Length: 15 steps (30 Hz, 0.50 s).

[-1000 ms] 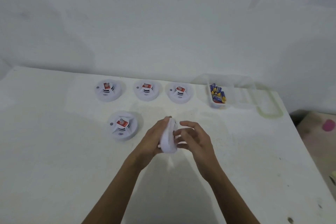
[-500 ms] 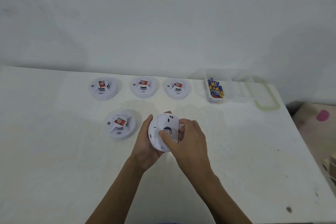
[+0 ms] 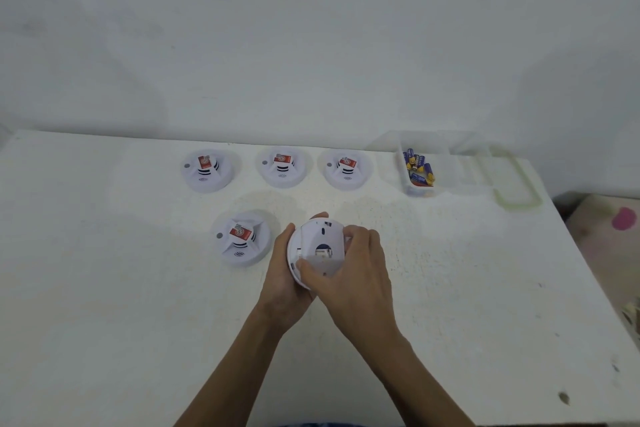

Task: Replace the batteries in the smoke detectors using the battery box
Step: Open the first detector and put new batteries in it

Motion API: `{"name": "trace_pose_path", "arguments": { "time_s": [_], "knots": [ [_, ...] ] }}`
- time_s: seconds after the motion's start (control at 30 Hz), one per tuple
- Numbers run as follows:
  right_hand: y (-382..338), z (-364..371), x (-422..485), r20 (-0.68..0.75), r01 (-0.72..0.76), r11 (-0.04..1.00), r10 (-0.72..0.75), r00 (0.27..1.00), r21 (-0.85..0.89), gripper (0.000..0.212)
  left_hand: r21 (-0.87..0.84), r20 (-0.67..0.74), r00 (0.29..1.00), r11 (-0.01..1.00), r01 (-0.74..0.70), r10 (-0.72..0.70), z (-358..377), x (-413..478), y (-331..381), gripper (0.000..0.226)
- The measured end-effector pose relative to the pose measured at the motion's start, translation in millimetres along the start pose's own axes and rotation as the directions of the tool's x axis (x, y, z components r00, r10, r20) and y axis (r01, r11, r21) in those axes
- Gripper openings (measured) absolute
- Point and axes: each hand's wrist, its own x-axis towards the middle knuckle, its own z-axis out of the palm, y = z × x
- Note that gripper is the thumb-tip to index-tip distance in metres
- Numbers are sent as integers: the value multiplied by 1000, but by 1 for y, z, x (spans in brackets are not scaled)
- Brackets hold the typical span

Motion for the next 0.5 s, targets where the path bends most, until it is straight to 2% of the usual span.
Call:
{"name": "trace_pose_path", "arguments": {
  "time_s": [0.2,0.43,0.5],
  "knots": [
    [-5,1,-2,-7,-53,993,54,999,103,75,64,-11,1000,998,-22,23,-4,1,0,50],
    [-4,-3,-5,14,20,1000,-20,1000,6,75,96,-19,999,995,-28,30,-3,0,-1,50],
    [-3,-4,-5,0,43,999,-43,999,15,75,78,-8,999,996,-39,40,-1,0,-2,57]
  ]
}}
